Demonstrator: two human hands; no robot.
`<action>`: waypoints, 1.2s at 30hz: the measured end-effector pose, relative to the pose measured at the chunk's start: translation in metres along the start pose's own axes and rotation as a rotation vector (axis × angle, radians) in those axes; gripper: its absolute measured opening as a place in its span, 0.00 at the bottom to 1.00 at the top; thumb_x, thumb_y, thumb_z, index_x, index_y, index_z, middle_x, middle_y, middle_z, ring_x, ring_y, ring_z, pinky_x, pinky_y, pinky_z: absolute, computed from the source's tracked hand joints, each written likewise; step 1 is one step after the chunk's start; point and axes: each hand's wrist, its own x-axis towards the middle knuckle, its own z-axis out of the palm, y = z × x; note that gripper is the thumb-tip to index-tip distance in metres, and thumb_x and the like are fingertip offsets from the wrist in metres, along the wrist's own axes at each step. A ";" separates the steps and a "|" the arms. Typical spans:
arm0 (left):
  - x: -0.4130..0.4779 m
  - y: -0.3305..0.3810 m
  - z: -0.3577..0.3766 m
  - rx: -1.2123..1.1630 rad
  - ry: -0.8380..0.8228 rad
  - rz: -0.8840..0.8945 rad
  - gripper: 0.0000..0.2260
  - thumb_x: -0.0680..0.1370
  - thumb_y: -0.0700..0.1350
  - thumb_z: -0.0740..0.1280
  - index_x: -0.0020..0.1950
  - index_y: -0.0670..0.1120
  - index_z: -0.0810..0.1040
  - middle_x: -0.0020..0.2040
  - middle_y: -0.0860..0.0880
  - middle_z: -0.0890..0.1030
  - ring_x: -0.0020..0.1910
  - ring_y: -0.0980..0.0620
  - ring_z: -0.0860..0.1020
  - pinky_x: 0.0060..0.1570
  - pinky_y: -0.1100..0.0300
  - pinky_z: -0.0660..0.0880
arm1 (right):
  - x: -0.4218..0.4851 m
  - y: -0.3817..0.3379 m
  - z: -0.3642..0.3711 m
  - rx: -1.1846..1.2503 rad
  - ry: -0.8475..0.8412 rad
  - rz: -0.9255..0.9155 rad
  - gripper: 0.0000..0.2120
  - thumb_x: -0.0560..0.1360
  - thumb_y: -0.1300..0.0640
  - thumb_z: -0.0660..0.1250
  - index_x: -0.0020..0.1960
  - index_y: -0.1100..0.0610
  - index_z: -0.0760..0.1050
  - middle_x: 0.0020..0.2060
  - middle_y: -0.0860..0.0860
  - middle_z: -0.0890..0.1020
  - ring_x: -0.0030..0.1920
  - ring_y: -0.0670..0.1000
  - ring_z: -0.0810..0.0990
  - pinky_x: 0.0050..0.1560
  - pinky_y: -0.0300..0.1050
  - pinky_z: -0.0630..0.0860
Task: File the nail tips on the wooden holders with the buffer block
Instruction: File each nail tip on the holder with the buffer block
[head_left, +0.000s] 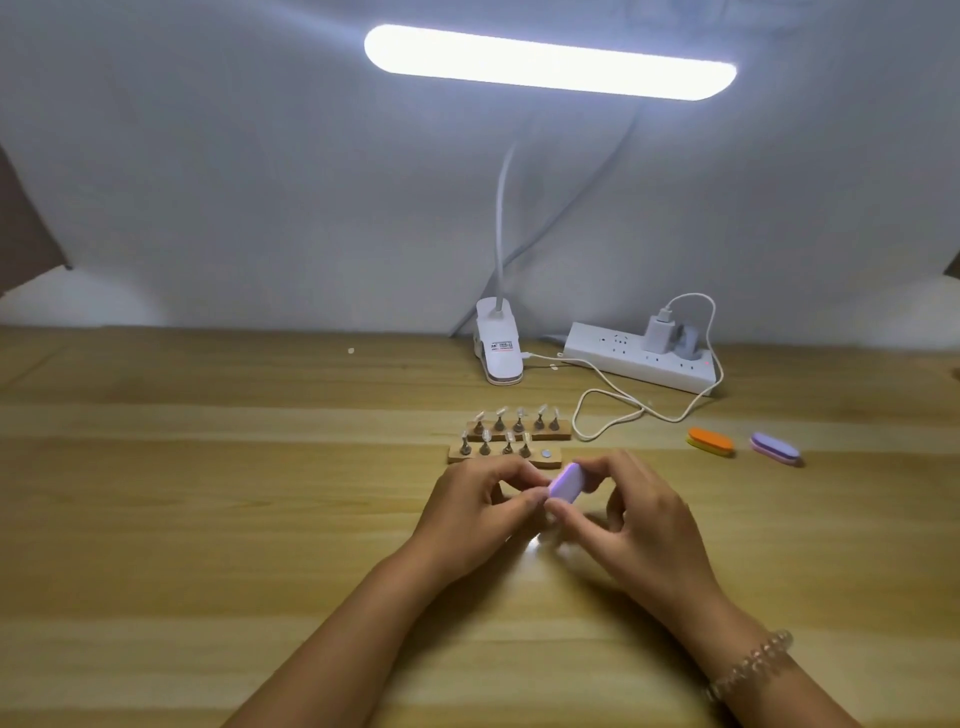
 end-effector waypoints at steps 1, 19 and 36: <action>0.000 0.000 0.000 -0.005 -0.003 0.000 0.05 0.76 0.41 0.72 0.47 0.51 0.85 0.41 0.58 0.84 0.31 0.67 0.74 0.34 0.71 0.66 | 0.001 0.001 0.000 0.012 0.022 0.017 0.14 0.68 0.44 0.73 0.49 0.47 0.73 0.42 0.41 0.75 0.33 0.42 0.72 0.33 0.43 0.72; -0.001 -0.002 0.000 -0.002 -0.014 -0.012 0.04 0.77 0.42 0.72 0.49 0.49 0.86 0.44 0.56 0.84 0.37 0.64 0.77 0.38 0.69 0.68 | 0.000 0.004 0.002 0.052 0.002 -0.051 0.15 0.67 0.49 0.77 0.49 0.48 0.75 0.41 0.42 0.76 0.31 0.45 0.73 0.33 0.44 0.74; -0.003 0.002 0.000 0.093 -0.043 0.009 0.04 0.81 0.47 0.67 0.50 0.55 0.81 0.46 0.60 0.82 0.29 0.64 0.74 0.37 0.61 0.70 | 0.008 0.011 0.000 0.186 0.137 0.146 0.13 0.71 0.56 0.75 0.53 0.50 0.77 0.44 0.44 0.79 0.29 0.50 0.73 0.34 0.41 0.71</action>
